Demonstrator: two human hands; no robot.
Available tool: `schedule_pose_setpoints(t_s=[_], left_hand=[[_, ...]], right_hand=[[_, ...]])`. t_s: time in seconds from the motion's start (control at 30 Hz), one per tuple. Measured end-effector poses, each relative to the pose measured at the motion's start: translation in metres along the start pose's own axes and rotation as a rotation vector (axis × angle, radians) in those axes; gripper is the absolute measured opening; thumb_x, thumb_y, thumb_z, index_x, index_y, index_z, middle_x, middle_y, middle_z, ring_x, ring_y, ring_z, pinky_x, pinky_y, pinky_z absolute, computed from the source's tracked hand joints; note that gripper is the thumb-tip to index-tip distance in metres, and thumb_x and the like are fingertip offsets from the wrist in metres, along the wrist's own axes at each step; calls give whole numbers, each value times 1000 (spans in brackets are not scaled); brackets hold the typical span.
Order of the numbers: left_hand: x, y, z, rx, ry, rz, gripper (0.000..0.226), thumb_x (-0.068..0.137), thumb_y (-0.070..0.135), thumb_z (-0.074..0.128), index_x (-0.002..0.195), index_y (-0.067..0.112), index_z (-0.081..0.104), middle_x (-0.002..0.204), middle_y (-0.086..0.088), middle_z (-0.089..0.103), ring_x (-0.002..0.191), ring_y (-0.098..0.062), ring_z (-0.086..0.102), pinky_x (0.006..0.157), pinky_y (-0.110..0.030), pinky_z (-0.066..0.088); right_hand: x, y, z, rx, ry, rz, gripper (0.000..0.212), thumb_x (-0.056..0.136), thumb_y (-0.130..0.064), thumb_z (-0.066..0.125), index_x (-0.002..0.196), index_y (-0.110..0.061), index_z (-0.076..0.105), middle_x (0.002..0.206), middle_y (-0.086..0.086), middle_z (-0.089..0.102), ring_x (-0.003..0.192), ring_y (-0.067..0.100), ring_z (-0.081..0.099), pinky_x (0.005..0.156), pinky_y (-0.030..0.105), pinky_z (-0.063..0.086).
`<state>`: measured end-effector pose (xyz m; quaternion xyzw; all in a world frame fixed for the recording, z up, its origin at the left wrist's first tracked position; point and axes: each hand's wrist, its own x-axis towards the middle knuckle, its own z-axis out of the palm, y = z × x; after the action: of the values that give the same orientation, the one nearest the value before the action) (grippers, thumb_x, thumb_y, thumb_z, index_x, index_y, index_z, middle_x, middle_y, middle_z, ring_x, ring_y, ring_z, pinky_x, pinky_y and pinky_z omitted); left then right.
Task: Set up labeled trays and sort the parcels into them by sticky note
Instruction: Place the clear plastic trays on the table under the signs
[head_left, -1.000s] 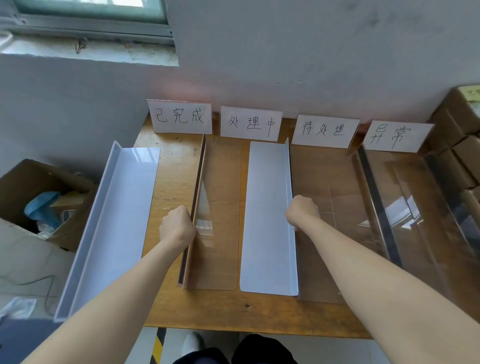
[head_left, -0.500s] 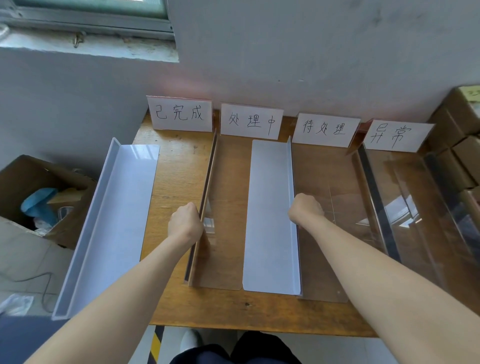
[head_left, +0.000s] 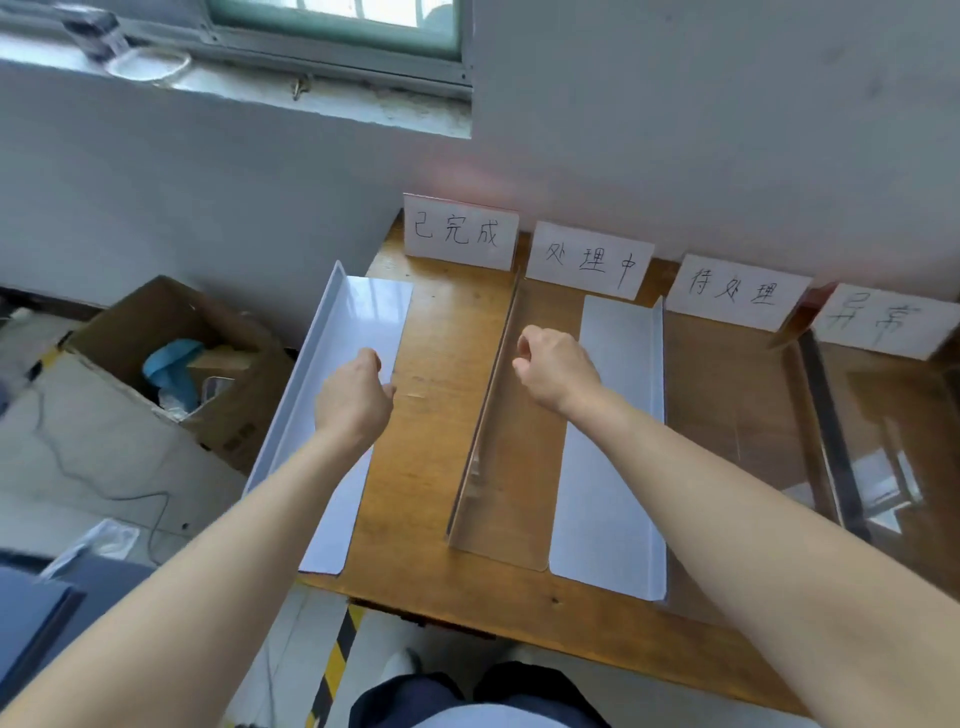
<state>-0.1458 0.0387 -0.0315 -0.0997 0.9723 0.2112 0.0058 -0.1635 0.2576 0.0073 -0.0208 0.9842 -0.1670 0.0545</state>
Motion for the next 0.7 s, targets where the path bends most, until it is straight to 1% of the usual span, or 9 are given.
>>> schedule_pose_setpoints(t_s=[0.07, 0.17, 0.27, 0.33, 0.4, 0.47, 0.5, 0.53, 0.7], left_hand=[[-1, -30, -11, 20, 33, -48, 27, 91, 24, 59, 113, 9, 52, 106, -12, 64, 93, -32, 60, 77, -40, 51], [-4, -76, -21, 55, 51, -119, 24, 88, 21, 61, 106, 7, 51, 105, -12, 61, 92, -34, 58, 77, -41, 51], [-9, -115, -23, 105, -45, -202, 34, 85, 23, 66, 109, 7, 49, 112, -14, 56, 99, -34, 55, 82, -45, 51], [-13, -134, -20, 117, -134, -246, 40, 83, 23, 69, 113, 7, 47, 115, -14, 54, 102, -34, 55, 84, -43, 51], [-13, -146, -16, 114, -171, -241, 34, 83, 17, 68, 109, 7, 49, 109, -12, 56, 99, -33, 57, 79, -40, 51], [-9, -154, -12, 94, -157, -207, 12, 84, 3, 58, 95, 5, 54, 96, -10, 61, 86, -31, 58, 73, -39, 51], [-6, -156, -10, 86, -150, -200, 11, 82, -3, 51, 87, 5, 56, 88, -10, 61, 80, -30, 58, 71, -39, 53], [-3, -156, -9, 76, -146, -192, 16, 80, -7, 47, 81, 5, 57, 83, -11, 61, 75, -29, 57, 70, -40, 54], [15, -148, -7, 49, -163, -117, 18, 76, -8, 49, 73, 7, 60, 73, -8, 59, 71, -28, 58, 68, -37, 55]], right_hand=[[2, -32, 9, 10, -39, -77, 20, 94, -21, 49, 106, -7, 57, 108, 11, 61, 100, 29, 56, 77, 33, 43], [3, -73, 26, 8, -89, -164, 19, 94, -23, 50, 105, -8, 59, 109, 10, 62, 101, 28, 55, 74, 30, 39], [2, -105, 41, -10, -125, -198, 19, 93, -21, 50, 104, -8, 59, 108, 11, 63, 99, 29, 56, 76, 33, 44], [1, -117, 49, -24, -139, -199, 19, 93, -20, 50, 104, -8, 59, 107, 11, 63, 97, 30, 57, 76, 34, 45], [0, -123, 55, -25, -146, -187, 18, 93, -21, 50, 104, -10, 59, 107, 9, 63, 97, 28, 56, 74, 32, 43], [-2, -124, 57, -23, -148, -166, 17, 92, -21, 51, 103, -10, 58, 106, 8, 63, 96, 27, 56, 74, 32, 43], [-2, -123, 57, -22, -148, -152, 17, 92, -21, 51, 103, -10, 58, 106, 8, 63, 96, 27, 56, 75, 32, 44], [-3, -122, 56, -22, -145, -138, 17, 92, -21, 51, 104, -11, 58, 106, 8, 63, 97, 27, 56, 76, 33, 44], [-8, -106, 47, -34, -129, -43, 20, 94, -22, 49, 109, -11, 57, 111, 9, 62, 100, 28, 55, 79, 33, 44]])
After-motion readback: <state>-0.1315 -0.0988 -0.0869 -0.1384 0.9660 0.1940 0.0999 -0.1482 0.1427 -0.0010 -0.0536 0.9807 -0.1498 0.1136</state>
